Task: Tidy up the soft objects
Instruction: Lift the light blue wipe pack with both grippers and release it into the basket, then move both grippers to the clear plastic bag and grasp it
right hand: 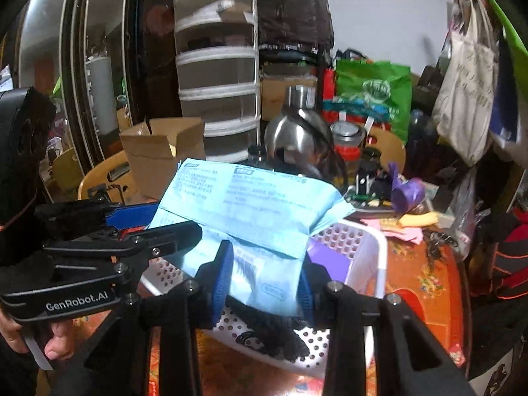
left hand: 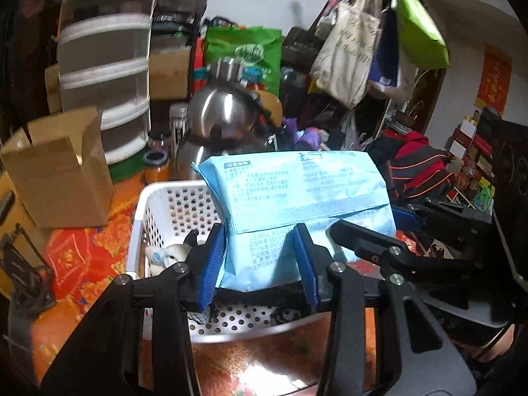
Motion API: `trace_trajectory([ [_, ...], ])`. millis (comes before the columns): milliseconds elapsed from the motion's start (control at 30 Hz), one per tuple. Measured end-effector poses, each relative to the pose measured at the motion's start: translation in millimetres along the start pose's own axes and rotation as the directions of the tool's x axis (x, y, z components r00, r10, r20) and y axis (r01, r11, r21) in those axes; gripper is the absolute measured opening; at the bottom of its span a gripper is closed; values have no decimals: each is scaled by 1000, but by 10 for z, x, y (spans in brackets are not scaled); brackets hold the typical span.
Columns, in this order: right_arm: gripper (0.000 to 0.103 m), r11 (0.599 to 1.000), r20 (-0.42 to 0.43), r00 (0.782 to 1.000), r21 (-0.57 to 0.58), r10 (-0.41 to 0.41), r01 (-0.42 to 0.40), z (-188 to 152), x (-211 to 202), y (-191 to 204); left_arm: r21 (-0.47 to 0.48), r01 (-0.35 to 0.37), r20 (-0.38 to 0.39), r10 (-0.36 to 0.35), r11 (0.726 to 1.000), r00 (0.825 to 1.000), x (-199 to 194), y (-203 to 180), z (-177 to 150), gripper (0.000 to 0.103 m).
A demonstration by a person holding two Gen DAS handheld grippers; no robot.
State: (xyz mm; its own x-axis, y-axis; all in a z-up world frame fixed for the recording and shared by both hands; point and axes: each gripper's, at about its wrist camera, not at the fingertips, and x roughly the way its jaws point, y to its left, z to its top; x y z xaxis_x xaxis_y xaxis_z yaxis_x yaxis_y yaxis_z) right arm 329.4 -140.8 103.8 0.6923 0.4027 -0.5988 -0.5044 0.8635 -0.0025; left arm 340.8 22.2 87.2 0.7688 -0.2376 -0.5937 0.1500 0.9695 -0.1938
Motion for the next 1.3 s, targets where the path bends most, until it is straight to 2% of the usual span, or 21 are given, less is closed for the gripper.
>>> trace_trajectory([
  [133, 35, 1000, -43, 999, -1, -3, 3, -97, 343, 12, -25, -17, -44, 16, 1000, 999, 285, 167, -86, 40],
  [333, 35, 1000, -72, 997, 14, 12, -11, -166, 621, 4, -43, -39, -70, 36, 998, 997, 526, 325, -146, 39],
  [500, 36, 998, -85, 995, -47, -47, 43, -212, 761, 96, -51, -37, -70, 33, 998, 997, 616, 326, -156, 37],
  [533, 37, 996, -81, 994, -59, -69, 64, -216, 760, 113, -48, -41, -71, 38, 998, 997, 616, 325, -155, 39],
  [567, 42, 994, -83, 993, -66, -87, 82, -224, 756, 115, -49, -45, -73, 41, 998, 996, 620, 340, -161, 39],
  [600, 54, 993, -84, 991, -63, -104, 99, -233, 743, 95, -55, -46, -75, 42, 997, 996, 600, 359, -165, 40],
  [633, 61, 992, -89, 989, -54, -117, 113, -242, 728, 61, -64, -46, -73, 41, 997, 997, 588, 388, -170, 43],
  [667, 70, 991, -91, 987, -44, -133, 130, -249, 702, 14, -73, -49, -70, 44, 996, 997, 559, 412, -172, 52],
  [700, 71, 988, -85, 985, -34, -153, 151, -256, 661, -40, -81, -56, -70, 50, 995, 996, 543, 443, -178, 59],
  [733, 71, 987, -74, 984, -21, -161, 160, -261, 614, -91, -87, -65, -70, 59, 994, 996, 528, 472, -185, 72],
  [767, 73, 987, -69, 985, -5, -161, 161, -264, 573, -135, -83, -71, -65, 65, 994, 996, 507, 485, -198, 76],
  [900, 78, 984, -79, 986, 84, -149, 155, -326, 386, -315, -44, -80, -60, 77, 996, 995, 396, 450, -326, 79],
  [1067, 78, 982, -84, 987, 113, -140, 149, -535, 141, -365, -68, -72, -99, 65, 995, 993, 246, 427, -564, 79],
  [1100, 78, 981, -96, 986, 125, -138, 150, -617, 72, -366, -74, -78, -117, 69, 994, 991, 182, 410, -666, 79],
  [1167, 78, 978, -110, 985, 148, -130, 145, -773, -56, -350, -24, -102, -81, 100, 995, 992, -19, 314, -825, 81],
  [1200, 78, 979, -107, 988, 161, -109, 126, -905, -178, -334, 5, -134, -83, 133, 991, 988, -172, 244, -959, 83],
  [1233, 78, 980, -106, 990, 169, -88, 106, -1034, -291, -318, 1, -135, -110, 134, 991, 985, -260, 220, -1060, 85],
  [1267, 78, 980, -101, 992, 174, -77, 93, -1170, -403, -301, -19, -106, -137, 102, 994, 985, -382, 205, -1190, 85],
  [1300, 78, 980, -95, 993, 179, -68, 84, -1361, -551, -274, -29, -66, -125, 61, 997, 990, -510, 192, -1296, 85],
])
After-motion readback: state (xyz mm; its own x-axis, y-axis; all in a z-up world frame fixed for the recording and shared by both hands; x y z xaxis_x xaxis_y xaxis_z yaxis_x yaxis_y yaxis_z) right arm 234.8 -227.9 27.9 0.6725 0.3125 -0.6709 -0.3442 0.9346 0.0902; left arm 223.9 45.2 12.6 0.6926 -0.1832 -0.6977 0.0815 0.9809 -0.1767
